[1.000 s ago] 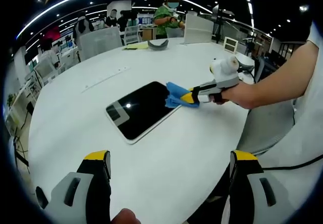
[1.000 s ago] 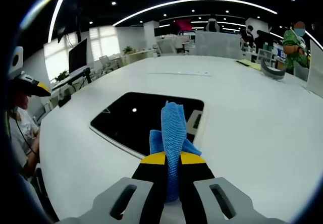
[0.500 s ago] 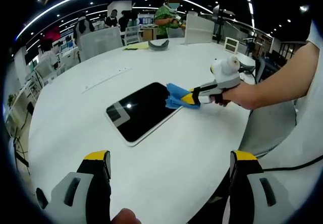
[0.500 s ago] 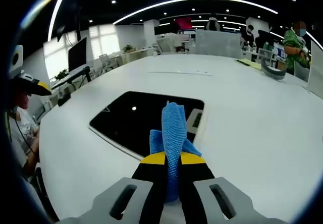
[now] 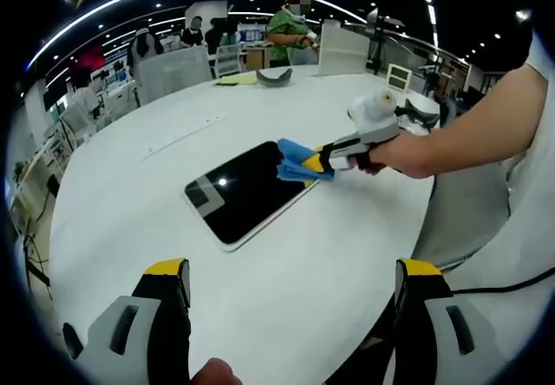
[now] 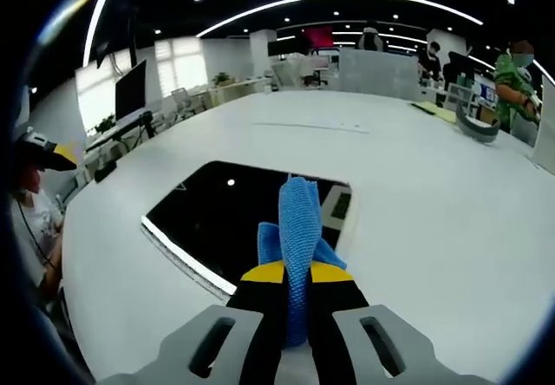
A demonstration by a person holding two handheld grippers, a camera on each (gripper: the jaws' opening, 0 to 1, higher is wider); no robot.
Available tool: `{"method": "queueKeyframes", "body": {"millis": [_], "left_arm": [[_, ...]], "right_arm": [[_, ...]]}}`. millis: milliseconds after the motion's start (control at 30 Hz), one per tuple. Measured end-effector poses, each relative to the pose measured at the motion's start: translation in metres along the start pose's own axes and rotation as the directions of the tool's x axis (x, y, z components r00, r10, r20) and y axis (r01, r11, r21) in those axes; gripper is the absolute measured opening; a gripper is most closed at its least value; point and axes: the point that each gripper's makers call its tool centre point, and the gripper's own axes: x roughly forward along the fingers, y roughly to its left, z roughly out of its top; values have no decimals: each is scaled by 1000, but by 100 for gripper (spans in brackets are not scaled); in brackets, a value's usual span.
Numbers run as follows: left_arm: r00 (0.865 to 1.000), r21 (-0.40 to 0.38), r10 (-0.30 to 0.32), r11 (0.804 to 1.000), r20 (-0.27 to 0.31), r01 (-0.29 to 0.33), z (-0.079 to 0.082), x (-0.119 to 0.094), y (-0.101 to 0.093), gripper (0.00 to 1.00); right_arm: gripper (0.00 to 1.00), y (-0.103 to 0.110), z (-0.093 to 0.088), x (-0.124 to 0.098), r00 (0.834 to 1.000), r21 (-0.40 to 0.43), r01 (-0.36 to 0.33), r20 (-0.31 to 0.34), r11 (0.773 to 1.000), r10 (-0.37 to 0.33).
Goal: Wipe the mirror surface with the cleaning cloth until all visible marks leave the cleaned area.
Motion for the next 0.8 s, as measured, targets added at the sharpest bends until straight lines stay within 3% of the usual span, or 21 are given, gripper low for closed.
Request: {"method": "queueKeyframes", "body": {"millis": [800], "left_arm": [[1000,-3,10,1000,-7,-10,6,11,16,99]], "right_arm": [[3,-11,30,43,999,-59,-30,-20,998,29]]}}
